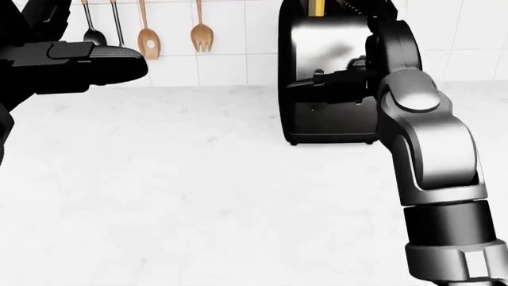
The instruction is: Push down the lever of the toaster to turn it on.
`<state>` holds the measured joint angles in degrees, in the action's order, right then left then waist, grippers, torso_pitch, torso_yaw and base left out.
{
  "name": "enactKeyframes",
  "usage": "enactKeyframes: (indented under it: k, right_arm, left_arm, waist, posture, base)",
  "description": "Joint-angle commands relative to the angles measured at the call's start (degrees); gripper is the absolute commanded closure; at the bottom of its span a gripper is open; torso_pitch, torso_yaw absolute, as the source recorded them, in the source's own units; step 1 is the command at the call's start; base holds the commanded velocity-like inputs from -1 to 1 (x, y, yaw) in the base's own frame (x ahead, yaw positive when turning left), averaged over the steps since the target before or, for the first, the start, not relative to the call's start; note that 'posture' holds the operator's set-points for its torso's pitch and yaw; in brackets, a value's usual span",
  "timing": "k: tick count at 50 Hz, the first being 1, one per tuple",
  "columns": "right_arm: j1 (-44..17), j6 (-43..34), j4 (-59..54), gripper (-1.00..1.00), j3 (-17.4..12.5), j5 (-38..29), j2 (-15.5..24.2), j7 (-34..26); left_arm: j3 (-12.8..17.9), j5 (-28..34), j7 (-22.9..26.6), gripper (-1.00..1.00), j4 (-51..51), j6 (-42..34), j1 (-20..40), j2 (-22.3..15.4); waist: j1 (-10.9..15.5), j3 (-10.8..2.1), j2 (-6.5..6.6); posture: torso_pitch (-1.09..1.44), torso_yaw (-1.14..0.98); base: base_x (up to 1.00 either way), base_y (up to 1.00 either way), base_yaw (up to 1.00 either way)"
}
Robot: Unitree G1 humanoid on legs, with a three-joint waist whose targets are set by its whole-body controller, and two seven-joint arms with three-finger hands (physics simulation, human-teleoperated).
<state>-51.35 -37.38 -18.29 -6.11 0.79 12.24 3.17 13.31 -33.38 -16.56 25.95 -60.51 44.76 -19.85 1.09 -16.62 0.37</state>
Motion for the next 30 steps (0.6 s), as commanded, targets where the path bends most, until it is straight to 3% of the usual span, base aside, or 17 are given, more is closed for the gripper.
enactKeyframes:
  k: [1, 30]
  right_arm:
    - [-2.2, 2.6, 1.0, -1.00, -0.4, -0.3, 0.7, 0.0]
    - [-10.2, 14.5, -21.3, -1.00, -0.3, 0.1, 1.3, 0.3]
  left_arm:
    - [0.3, 0.3, 0.2, -1.00, 0.5, 2.1, 1.5, -0.5]
    - [0.5, -0.3, -0.3, -1.00, 0.8, 1.8, 1.9, -0.5]
  waist:
    - [0.0, -0.59, 0.06]
    - [-0.1, -0.65, 0.30]
  posture:
    - [-0.43, 0.00]
    - [-0.43, 0.00]
  base:
    - [0.00, 0.00, 0.00]
    - [0.00, 0.00, 0.00]
